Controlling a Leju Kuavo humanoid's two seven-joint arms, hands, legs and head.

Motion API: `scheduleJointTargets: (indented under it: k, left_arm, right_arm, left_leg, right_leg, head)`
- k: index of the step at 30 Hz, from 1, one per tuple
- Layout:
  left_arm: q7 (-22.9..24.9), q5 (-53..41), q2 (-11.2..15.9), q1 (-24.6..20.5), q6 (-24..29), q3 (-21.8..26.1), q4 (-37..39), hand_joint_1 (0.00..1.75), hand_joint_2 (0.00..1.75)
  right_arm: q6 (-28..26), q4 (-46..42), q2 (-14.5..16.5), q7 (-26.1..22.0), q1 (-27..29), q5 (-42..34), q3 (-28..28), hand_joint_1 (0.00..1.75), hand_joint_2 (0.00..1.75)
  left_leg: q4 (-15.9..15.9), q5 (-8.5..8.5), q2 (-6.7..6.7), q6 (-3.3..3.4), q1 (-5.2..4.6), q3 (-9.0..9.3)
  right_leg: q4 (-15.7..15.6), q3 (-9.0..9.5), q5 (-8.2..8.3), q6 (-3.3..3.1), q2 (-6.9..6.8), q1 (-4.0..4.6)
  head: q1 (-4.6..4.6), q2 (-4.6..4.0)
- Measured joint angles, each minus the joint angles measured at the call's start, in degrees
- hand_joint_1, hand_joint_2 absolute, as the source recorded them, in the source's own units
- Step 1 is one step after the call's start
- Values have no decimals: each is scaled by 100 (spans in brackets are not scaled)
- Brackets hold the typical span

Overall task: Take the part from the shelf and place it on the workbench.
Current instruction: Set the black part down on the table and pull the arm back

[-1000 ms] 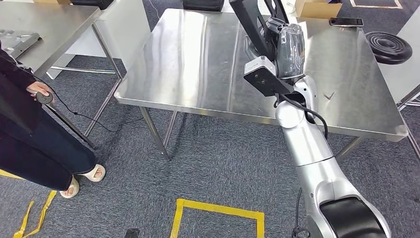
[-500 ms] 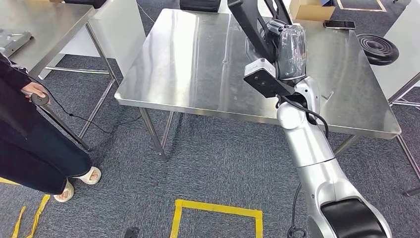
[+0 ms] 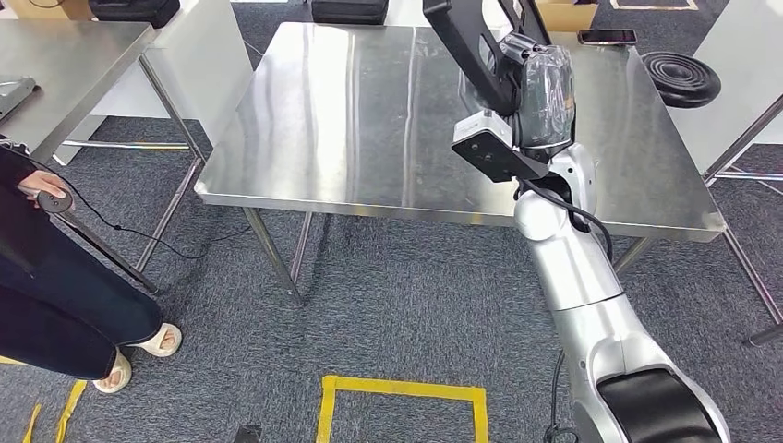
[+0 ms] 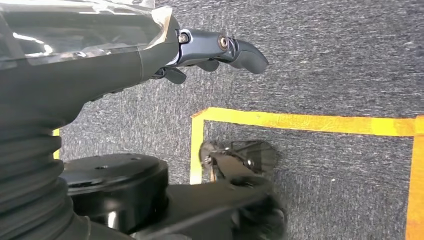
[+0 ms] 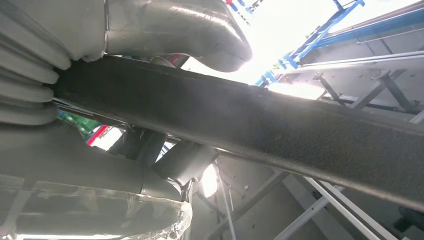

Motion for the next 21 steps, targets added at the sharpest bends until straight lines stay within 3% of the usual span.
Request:
scheduleJointTargets:
  k: [2,6,8,10,11,12,13,15,17,19,21]
  left_arm:
    - [-9,4,4,-7,-11,0,0,0,175]
    - [-23,27,15,-5,-17,4,0,0,175]
    - [-30,35,20,-7,-25,7,0,0,175]
    - [-30,36,22,-6,-33,8,0,0,175]
    - [-30,37,22,-3,-35,8,0,0,175]
    - [-30,37,23,1,-35,9,0,0,175]
    - [-30,37,23,4,-35,10,0,0,175]
    - [-30,37,23,5,-36,13,0,0,175]
    - [-31,37,24,-1,-37,13,0,0,175]
    - [-32,39,25,1,-36,15,0,0,175]
    - [-34,44,29,3,-35,17,-2,0,175]
  right_arm:
    - [-15,-16,-5,0,-3,6,-5,175,175]
    - [-28,-22,-35,-3,44,9,-40,175,175]
    - [-32,-23,-47,-13,42,10,-62,175,175]
    - [-35,-22,-55,-22,63,10,-74,175,175]
    - [-35,-22,-62,-23,84,10,-80,175,175]
    - [-35,-21,-68,-22,104,10,-84,175,175]
    - [-35,-21,-72,-22,115,10,-86,175,175]
    - [-35,-22,-78,-22,117,10,-87,175,175]
    - [-37,-22,-79,-24,117,11,-87,175,175]
    - [-38,-22,-84,-24,128,11,-90,175,175]
    - [-39,-32,-90,-23,123,10,-94,175,175]
  left_leg:
    - [-413,67,-16,28,-22,218]
    - [-494,38,-22,236,-62,311]
    - [-507,40,-16,305,-61,354]
    - [-504,26,-13,338,-75,363]
    - [-503,17,-15,344,-79,370]
    - [-500,3,-18,343,-82,385]
    - [-498,-17,-20,335,-82,409]
    - [-492,-76,-21,295,-86,473]
    - [-488,-137,-11,236,-102,498]
    - [-460,-173,3,177,-110,506]
    - [-301,-186,7,126,-101,448]
  right_leg:
    - [-3,-20,0,44,12,21]
    - [184,-89,44,210,5,28]
    - [661,-353,-178,165,-3,29]
    - [1402,-755,-441,111,-2,44]
    - [1639,-900,-506,116,-2,50]
    - [1646,-935,-478,147,-4,51]
    - [1419,-854,-362,192,-7,48]
    - [599,-500,-28,262,-35,51]
    - [72,-266,79,188,-65,80]
    - [-7,-195,45,52,-56,95]
    - [-13,-98,47,-21,-33,58]
  head:
    - [3,1]
    - [15,0]
    - [34,-1]
    - [45,0]
    - [45,1]
    - [48,1]
    - [49,1]
    - [53,0]
    - [51,1]
    - [42,1]
    - [33,1]
